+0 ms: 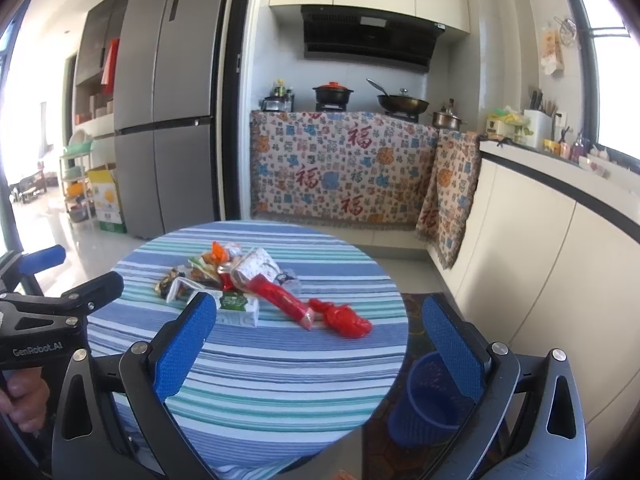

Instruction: Collect trash

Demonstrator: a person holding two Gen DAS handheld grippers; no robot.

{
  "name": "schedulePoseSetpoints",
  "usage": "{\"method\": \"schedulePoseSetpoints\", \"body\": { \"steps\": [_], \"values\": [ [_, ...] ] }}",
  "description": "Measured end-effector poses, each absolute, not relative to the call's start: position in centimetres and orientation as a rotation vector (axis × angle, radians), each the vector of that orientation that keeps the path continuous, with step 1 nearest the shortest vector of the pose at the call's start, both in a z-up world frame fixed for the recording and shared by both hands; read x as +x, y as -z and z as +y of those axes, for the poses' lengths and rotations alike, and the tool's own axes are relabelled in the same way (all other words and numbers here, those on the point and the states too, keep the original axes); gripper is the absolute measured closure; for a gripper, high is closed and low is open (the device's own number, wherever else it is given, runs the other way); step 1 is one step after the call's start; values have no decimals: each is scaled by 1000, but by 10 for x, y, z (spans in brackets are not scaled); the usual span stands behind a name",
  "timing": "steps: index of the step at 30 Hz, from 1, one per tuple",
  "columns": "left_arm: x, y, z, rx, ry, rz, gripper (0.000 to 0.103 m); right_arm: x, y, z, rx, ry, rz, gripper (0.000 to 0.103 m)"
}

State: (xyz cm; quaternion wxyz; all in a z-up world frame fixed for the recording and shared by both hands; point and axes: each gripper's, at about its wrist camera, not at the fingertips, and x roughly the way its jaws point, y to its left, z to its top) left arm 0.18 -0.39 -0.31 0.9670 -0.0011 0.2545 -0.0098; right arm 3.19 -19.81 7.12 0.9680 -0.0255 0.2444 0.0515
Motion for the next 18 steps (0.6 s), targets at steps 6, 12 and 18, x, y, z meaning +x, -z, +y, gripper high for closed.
{"method": "schedulePoseSetpoints", "body": {
  "steps": [6,12,18],
  "values": [
    [2,4,-5,3,22,520,0,32,-69,-199,-51,-104,497,0],
    [1,4,-7,7,24,522,0,32,-68,-199,-53,-103,497,0],
    [2,4,-7,13,27,523,0,32,-68,-200,-52,-103,495,0]
  ]
}}
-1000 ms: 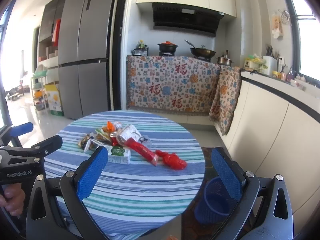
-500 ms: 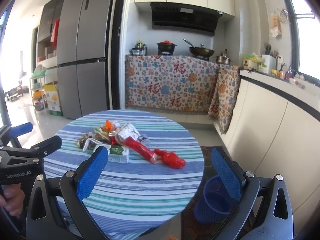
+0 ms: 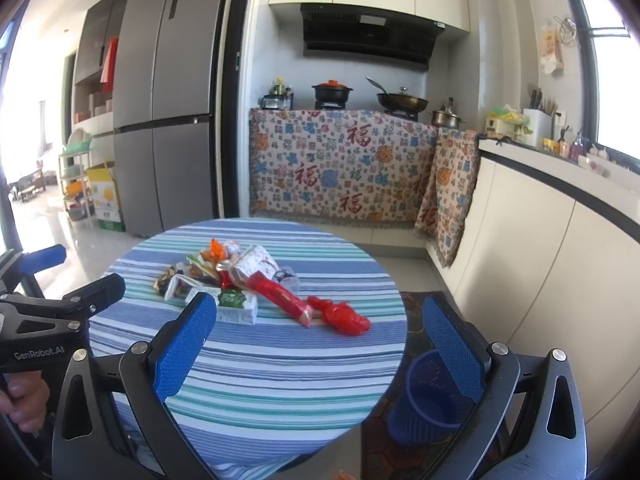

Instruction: Collect trash

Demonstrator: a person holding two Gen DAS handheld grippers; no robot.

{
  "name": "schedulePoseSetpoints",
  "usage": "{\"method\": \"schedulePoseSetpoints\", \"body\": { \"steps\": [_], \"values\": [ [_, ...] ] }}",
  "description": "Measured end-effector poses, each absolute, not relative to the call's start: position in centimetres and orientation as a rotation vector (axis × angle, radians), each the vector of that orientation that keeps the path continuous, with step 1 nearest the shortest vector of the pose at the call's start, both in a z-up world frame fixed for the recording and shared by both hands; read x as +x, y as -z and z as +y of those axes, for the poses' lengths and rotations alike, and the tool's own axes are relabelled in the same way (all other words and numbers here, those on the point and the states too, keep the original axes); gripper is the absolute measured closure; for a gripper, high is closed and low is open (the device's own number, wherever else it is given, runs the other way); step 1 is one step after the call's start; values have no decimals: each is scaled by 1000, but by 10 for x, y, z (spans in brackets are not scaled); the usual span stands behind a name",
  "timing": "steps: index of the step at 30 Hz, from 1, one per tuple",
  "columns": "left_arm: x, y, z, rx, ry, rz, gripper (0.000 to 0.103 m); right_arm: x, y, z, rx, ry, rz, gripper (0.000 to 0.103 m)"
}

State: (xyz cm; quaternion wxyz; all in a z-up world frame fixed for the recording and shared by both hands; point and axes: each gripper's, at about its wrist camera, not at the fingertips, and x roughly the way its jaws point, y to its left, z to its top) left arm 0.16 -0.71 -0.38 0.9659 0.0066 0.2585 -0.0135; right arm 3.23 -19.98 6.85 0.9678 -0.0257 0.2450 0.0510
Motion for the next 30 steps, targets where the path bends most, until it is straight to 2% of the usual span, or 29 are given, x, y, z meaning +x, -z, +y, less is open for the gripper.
{"method": "schedulePoseSetpoints", "body": {
  "steps": [30],
  "values": [
    [4,9,-9,19,30,536,0,31,-68,-203,-53,-101,496,0]
  ]
}}
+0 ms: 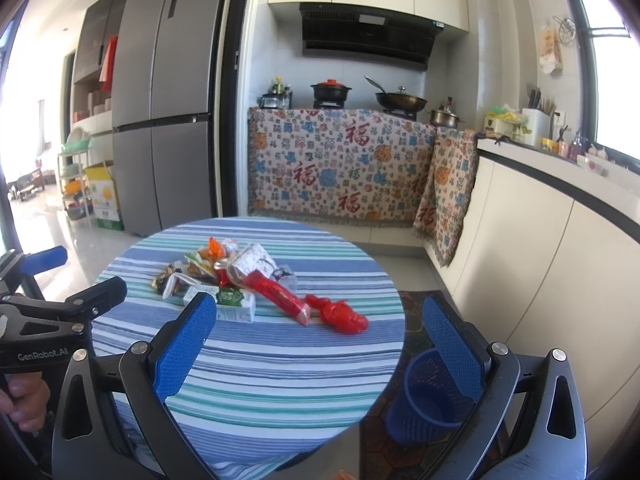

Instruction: Collect trash

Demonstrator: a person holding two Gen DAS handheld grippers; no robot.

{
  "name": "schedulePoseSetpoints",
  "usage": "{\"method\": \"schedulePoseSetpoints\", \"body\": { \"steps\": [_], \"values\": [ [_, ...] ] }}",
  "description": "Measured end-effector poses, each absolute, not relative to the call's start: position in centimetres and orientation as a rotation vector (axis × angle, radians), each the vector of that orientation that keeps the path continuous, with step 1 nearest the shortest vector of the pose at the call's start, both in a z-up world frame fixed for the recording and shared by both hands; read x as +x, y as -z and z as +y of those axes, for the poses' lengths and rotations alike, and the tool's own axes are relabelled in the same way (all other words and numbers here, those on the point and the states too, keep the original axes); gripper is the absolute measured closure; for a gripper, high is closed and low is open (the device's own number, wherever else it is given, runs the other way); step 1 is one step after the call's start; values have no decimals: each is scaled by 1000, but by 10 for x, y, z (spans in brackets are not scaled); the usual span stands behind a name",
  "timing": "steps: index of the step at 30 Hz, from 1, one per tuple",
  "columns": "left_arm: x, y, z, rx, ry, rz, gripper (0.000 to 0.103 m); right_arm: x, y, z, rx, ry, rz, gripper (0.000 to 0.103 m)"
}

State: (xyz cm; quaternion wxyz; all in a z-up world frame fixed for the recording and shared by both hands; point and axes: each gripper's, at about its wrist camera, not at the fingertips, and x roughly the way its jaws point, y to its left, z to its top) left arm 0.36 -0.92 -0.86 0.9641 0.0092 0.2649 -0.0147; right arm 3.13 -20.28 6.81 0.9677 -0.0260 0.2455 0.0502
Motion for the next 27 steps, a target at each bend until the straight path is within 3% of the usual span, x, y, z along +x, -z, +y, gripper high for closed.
{"method": "schedulePoseSetpoints", "body": {
  "steps": [27],
  "values": [
    [13,14,-14,34,41,565,0,34,-58,-208,-48,-100,523,0]
  ]
}}
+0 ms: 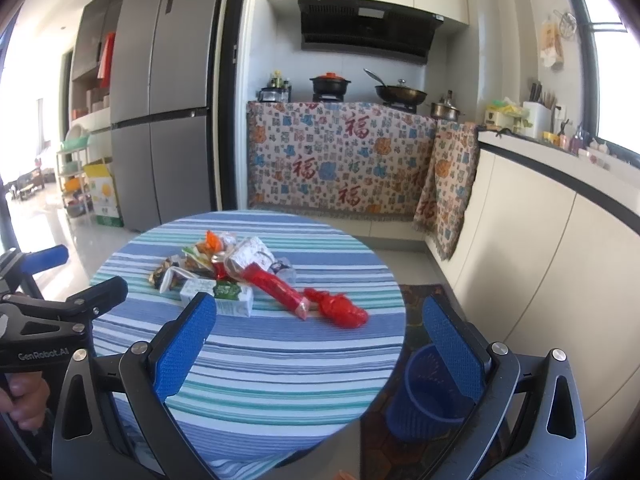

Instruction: Collect trash

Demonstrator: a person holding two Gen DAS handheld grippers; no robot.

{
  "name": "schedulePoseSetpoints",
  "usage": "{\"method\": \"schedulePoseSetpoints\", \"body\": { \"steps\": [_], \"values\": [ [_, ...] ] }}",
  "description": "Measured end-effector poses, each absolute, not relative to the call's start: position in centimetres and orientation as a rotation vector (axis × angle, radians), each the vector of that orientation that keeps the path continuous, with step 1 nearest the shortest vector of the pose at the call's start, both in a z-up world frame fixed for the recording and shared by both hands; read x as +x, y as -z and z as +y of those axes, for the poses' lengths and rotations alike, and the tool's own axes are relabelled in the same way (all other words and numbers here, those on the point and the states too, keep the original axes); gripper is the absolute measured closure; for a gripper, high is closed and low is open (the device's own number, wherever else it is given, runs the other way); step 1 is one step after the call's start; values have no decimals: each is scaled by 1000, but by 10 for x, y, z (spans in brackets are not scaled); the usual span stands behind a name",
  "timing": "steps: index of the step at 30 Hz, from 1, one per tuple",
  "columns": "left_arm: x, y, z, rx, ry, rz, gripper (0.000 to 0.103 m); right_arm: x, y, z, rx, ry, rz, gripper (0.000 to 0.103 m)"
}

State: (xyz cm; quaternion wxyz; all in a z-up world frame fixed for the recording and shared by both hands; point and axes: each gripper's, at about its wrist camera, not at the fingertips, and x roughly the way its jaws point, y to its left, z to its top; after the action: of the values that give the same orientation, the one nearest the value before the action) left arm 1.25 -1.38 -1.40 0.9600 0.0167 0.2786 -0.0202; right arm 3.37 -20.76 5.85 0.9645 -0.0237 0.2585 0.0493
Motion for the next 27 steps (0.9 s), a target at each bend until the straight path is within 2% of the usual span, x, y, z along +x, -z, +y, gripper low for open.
{"method": "schedulePoseSetpoints", "body": {
  "steps": [7,16,20,27],
  "values": [
    [29,38,2,-15,115,619,0,42,-45,-213,-40,-92,551,0],
    [70,108,26,62,57,787,0,75,8,-220,-35,-117,667,0],
    [100,132,45,-18,133,888,0,84,33,-219,-44,-117,732,0],
    [164,157,46,52,322,946,0,84,49,-219,-39,-130,763,0]
  ]
}}
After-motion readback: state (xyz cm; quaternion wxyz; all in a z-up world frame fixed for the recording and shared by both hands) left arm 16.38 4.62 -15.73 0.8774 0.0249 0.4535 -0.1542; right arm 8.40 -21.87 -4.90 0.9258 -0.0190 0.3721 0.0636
